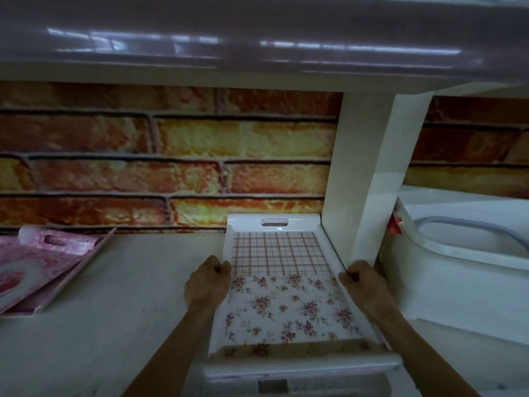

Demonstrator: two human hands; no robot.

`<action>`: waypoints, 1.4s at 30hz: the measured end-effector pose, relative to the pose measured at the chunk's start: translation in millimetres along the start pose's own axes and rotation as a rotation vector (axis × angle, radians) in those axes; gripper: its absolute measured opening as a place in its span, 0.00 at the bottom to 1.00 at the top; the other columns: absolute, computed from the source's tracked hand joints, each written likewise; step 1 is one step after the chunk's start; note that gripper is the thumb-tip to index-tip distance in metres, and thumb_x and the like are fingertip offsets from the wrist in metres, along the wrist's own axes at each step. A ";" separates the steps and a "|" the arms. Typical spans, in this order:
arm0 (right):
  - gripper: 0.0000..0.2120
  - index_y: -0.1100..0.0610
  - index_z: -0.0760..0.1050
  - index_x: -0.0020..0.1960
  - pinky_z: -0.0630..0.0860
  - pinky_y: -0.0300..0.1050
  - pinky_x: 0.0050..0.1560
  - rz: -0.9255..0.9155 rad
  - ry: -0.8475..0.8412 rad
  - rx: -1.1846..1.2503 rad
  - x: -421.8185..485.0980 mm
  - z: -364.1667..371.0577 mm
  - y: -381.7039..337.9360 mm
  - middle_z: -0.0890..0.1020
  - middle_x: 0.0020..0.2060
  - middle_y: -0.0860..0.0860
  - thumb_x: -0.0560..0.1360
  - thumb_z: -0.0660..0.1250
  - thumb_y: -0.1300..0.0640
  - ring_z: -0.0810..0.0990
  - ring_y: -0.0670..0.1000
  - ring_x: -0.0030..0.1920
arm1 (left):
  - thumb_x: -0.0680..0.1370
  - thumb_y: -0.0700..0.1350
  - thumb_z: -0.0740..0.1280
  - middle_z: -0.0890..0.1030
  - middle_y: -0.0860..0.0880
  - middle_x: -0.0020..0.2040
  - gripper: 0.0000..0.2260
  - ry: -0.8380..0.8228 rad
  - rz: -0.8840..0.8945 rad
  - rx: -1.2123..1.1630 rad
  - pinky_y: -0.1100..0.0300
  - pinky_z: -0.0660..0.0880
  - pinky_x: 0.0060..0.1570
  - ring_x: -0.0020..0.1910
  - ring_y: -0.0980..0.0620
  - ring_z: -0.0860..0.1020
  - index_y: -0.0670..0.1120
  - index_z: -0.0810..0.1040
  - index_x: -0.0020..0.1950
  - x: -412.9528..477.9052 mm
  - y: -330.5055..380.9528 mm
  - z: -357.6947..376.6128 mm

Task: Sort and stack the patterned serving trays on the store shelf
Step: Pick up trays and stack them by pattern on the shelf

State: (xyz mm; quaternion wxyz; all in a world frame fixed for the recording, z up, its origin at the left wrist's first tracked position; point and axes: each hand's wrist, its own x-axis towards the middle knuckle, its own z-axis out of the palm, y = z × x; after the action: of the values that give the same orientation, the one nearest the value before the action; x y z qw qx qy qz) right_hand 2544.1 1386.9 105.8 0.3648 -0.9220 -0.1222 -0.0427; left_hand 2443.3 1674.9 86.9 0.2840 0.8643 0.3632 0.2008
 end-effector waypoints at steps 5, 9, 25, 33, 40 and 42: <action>0.05 0.54 0.72 0.46 0.73 0.41 0.40 0.006 0.050 0.012 1.9 9.0 8.5 0.79 0.38 0.48 0.77 0.67 0.54 0.79 0.48 0.40 | 0.79 0.57 0.58 0.75 0.50 0.38 0.14 -0.027 -0.061 -0.009 0.57 0.68 0.40 0.39 0.48 0.74 0.48 0.73 0.44 3.0 -0.3 3.3; 0.05 0.55 0.72 0.46 0.67 0.33 0.34 -0.013 0.060 0.033 1.8 10.6 10.0 0.78 0.38 0.47 0.78 0.67 0.55 0.75 0.42 0.37 | 0.78 0.60 0.59 0.79 0.47 0.43 0.17 -0.059 -0.102 -0.053 0.55 0.70 0.42 0.42 0.46 0.76 0.48 0.75 0.46 5.9 -5.3 5.0; 0.08 0.57 0.73 0.53 0.71 0.44 0.48 0.010 0.045 0.176 -5.9 10.5 12.1 0.78 0.46 0.51 0.78 0.66 0.54 0.76 0.51 0.47 | 0.80 0.53 0.63 0.80 0.51 0.44 0.09 -0.024 0.042 -0.360 0.61 0.70 0.40 0.43 0.52 0.78 0.48 0.76 0.48 -30.1 -25.5 -11.0; 0.02 0.57 0.74 0.48 0.73 0.41 0.42 -0.122 0.113 0.103 -2.9 12.0 16.7 0.80 0.42 0.53 0.79 0.63 0.60 0.78 0.51 0.42 | 0.79 0.51 0.63 0.81 0.51 0.44 0.09 0.004 0.027 -0.389 0.60 0.72 0.44 0.44 0.51 0.79 0.46 0.77 0.49 -47.5 -27.5 -15.6; 0.03 0.57 0.75 0.49 0.72 0.39 0.42 -0.140 0.106 0.101 1.3 13.7 21.3 0.80 0.43 0.51 0.79 0.63 0.61 0.79 0.50 0.43 | 0.79 0.51 0.64 0.82 0.51 0.42 0.08 0.018 0.020 -0.428 0.56 0.76 0.46 0.43 0.52 0.80 0.48 0.78 0.44 -55.7 -29.5 -17.1; 0.03 0.56 0.76 0.48 0.73 0.39 0.43 -0.146 0.108 0.091 2.1 14.2 21.1 0.80 0.43 0.51 0.78 0.64 0.61 0.79 0.50 0.43 | 0.78 0.52 0.65 0.82 0.52 0.41 0.08 0.013 0.021 -0.434 0.55 0.77 0.46 0.43 0.53 0.80 0.50 0.78 0.43 -55.0 -31.3 -17.0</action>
State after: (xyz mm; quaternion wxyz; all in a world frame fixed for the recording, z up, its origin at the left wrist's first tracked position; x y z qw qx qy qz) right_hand 2551.5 1382.1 81.9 0.4084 -0.8895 -0.1708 -0.1132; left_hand 2381.8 1657.9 72.1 0.4590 0.7853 0.3043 0.2829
